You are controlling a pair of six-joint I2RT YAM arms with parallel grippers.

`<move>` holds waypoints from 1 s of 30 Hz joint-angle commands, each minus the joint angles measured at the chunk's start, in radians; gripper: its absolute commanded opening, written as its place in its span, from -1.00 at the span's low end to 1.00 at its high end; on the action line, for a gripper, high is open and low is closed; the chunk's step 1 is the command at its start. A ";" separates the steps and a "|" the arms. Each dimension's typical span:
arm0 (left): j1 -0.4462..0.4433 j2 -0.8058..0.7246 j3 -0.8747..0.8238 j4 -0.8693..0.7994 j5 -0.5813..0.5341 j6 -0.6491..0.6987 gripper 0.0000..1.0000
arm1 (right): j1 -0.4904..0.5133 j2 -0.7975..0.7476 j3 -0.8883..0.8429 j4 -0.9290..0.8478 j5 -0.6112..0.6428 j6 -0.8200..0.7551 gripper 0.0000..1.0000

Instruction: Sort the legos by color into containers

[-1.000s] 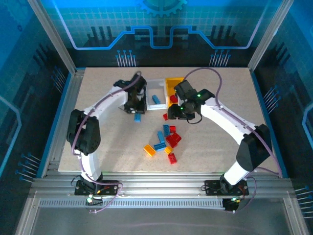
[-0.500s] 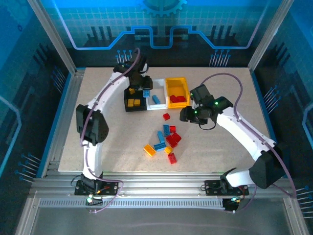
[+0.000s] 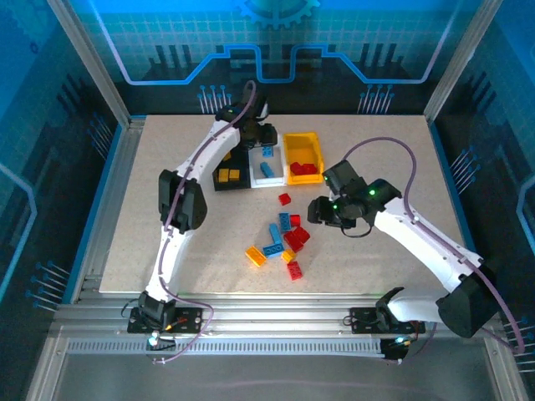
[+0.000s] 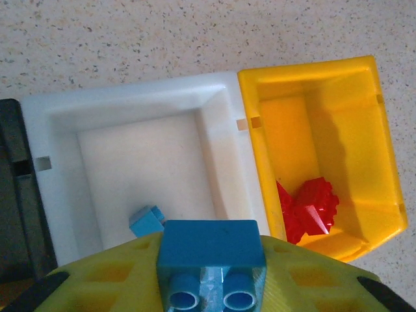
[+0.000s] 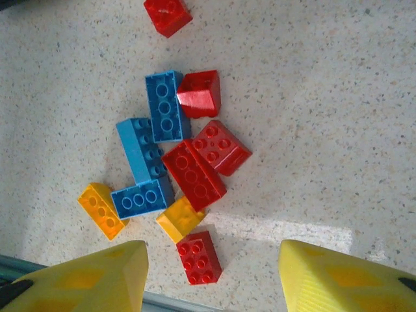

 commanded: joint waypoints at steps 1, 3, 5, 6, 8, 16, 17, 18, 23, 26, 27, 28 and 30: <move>-0.004 0.036 0.037 0.000 0.025 -0.011 -0.26 | 0.029 -0.028 -0.010 -0.045 0.049 0.039 0.14; -0.003 0.044 0.035 -0.004 0.025 -0.012 -0.20 | 0.040 -0.033 -0.014 -0.046 0.054 0.049 0.14; -0.003 0.051 0.036 -0.011 0.029 -0.015 -0.11 | 0.050 -0.037 -0.021 -0.041 0.058 0.059 0.14; -0.003 0.052 0.037 -0.014 0.031 -0.017 -0.07 | 0.054 -0.038 -0.022 -0.041 0.060 0.062 0.14; -0.003 0.046 0.035 -0.020 0.037 -0.019 0.00 | 0.063 -0.036 -0.022 -0.037 0.064 0.069 0.14; -0.003 -0.058 0.010 -0.058 0.056 -0.009 0.25 | 0.099 0.021 0.023 -0.032 0.072 0.043 0.15; -0.005 -0.089 -0.016 -0.063 0.059 -0.006 0.27 | 0.105 0.037 0.034 -0.036 0.070 0.032 0.15; -0.005 -0.121 -0.043 -0.065 0.065 0.003 0.31 | 0.109 0.051 0.042 -0.038 0.067 0.022 0.15; -0.006 -0.389 -0.368 -0.064 0.065 0.048 0.47 | 0.126 0.141 0.087 -0.030 0.006 -0.045 0.15; -0.008 -0.575 -0.626 -0.058 0.063 0.048 0.54 | 0.158 0.206 0.117 -0.025 -0.034 -0.104 0.16; -0.008 -0.634 -0.715 -0.052 0.065 0.041 0.58 | 0.173 0.229 0.131 -0.028 -0.046 -0.127 0.16; -0.007 -0.698 -0.800 -0.048 0.066 0.032 0.61 | 0.194 0.259 0.150 -0.033 -0.051 -0.156 0.16; -0.007 -0.817 -0.953 -0.050 0.066 -0.001 0.64 | 0.244 0.323 0.194 -0.048 -0.053 -0.211 0.17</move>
